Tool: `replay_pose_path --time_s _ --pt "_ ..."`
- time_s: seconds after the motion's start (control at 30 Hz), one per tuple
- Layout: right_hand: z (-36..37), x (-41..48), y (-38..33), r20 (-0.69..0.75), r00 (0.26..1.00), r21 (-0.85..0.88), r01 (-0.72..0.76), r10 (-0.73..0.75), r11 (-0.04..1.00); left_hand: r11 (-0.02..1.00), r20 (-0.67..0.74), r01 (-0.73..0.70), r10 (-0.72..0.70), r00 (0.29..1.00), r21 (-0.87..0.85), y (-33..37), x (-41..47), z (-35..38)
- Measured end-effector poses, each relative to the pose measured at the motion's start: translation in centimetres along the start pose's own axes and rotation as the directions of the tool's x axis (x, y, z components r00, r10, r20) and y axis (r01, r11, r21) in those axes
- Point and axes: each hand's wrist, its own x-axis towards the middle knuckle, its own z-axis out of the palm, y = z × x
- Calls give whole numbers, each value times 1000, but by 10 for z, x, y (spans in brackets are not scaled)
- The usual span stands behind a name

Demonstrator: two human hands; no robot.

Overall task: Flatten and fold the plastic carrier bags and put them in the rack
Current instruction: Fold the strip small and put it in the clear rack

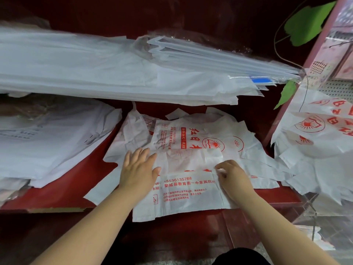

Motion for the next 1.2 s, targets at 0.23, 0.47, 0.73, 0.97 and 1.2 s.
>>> replay_pose_path --time_s 0.23,0.47,0.73,0.97,1.2 --pt "-1 6 -1 -30 1000 -346 -17 7 938 988 321 121 -86 943 -91 0 29 16" --pt "4 25 -47 78 994 -461 107 -80 881 991 330 118 -89 940 -69 2 28 16" --pt "20 41 -98 -75 958 -446 216 -276 869 990 343 134 -112 933 -42 1 31 20" --pt "33 55 -77 478 873 -279 251 -93 927 989 338 124 -89 937 -84 0 28 17" --pt "6 68 -35 420 903 -398 96 88 912 986 339 137 -97 936 -96 0 28 17"
